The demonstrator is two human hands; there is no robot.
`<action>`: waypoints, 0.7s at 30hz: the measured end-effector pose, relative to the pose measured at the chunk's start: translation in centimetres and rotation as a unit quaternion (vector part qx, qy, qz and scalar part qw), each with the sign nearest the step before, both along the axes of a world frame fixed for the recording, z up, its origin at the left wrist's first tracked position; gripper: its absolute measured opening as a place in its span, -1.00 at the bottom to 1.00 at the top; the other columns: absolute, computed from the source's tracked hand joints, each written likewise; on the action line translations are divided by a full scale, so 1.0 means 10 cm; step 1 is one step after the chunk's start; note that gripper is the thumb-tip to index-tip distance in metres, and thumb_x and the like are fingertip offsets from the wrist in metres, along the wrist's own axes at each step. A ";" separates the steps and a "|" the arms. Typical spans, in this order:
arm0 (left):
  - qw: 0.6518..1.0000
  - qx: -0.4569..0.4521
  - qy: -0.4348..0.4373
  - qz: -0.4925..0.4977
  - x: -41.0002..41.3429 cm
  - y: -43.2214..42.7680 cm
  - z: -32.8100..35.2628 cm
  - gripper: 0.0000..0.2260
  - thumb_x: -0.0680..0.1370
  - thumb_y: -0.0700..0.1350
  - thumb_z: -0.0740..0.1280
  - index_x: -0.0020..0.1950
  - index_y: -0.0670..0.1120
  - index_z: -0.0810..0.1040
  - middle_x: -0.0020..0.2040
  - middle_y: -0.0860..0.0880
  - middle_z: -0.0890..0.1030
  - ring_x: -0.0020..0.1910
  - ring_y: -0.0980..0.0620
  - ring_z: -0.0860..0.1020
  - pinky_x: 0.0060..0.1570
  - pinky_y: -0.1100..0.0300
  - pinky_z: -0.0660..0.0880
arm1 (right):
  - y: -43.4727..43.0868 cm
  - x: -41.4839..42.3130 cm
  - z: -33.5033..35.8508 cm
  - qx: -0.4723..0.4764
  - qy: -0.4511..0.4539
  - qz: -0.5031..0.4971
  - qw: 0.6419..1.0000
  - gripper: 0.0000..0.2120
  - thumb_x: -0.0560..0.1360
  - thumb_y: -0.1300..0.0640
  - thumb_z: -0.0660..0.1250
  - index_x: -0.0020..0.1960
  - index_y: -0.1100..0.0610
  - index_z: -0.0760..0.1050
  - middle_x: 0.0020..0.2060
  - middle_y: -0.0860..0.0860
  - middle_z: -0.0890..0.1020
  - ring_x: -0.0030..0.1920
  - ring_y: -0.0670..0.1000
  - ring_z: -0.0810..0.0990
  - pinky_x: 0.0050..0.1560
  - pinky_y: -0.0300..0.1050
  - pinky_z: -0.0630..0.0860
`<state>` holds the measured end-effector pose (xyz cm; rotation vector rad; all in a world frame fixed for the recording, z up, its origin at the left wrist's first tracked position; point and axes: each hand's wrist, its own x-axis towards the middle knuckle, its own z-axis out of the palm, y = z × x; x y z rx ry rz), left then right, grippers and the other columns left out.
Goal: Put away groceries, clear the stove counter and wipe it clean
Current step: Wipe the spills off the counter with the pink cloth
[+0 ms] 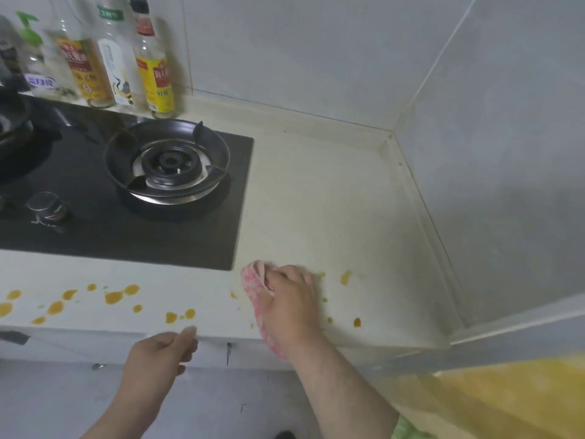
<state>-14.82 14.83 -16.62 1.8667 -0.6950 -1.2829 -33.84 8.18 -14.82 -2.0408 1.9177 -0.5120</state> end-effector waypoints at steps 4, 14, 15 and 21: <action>0.999 0.021 0.035 0.007 -0.03 0.01 0.01 -0.74 0.52 -0.07 0.37 -0.20 -0.26 0.63 -0.19 -0.21 0.65 -0.14 -0.16 0.59 -0.05 -0.01 0.53 | 0.03 -0.36 -0.02 -0.020 0.010 -0.070 0.997 -0.49 0.43 -0.18 -0.03 0.05 -0.03 0.61 -0.01 -0.03 0.57 0.01 0.08 0.43 0.11 -0.12 0.28; 0.998 0.036 0.037 0.020 -0.07 -0.03 0.02 -0.76 0.54 -0.10 0.35 -0.17 -0.29 0.60 -0.16 -0.20 0.64 -0.11 -0.17 0.58 -0.03 -0.01 0.49 | 0.00 -1.30 -0.14 0.004 0.050 -0.178 0.983 -0.82 0.52 -0.01 0.28 0.01 0.00 0.62 -0.06 -0.03 0.58 -0.01 0.09 0.49 -0.02 -0.20 0.23; 0.998 0.039 0.035 0.019 -0.07 -0.04 0.02 -0.76 0.54 -0.11 0.35 -0.16 -0.29 0.60 -0.16 -0.20 0.64 -0.11 -0.17 0.58 -0.04 -0.01 0.49 | 0.01 -1.40 -0.13 0.011 0.046 -0.191 0.980 -0.80 0.53 -0.03 0.26 0.03 -0.01 0.62 -0.06 -0.03 0.57 -0.01 0.09 0.49 -0.02 -0.17 0.32; 0.999 0.048 0.019 0.016 -0.06 -0.06 -0.02 -0.75 0.54 -0.11 0.35 -0.19 -0.29 0.61 -0.17 -0.20 0.64 -0.13 -0.18 0.59 -0.07 0.00 0.48 | -0.05 -1.90 -0.11 0.032 0.084 -0.251 0.964 -0.72 0.57 -0.06 0.18 0.08 0.01 0.60 0.05 0.04 0.58 0.02 0.14 0.52 -0.02 -0.13 0.34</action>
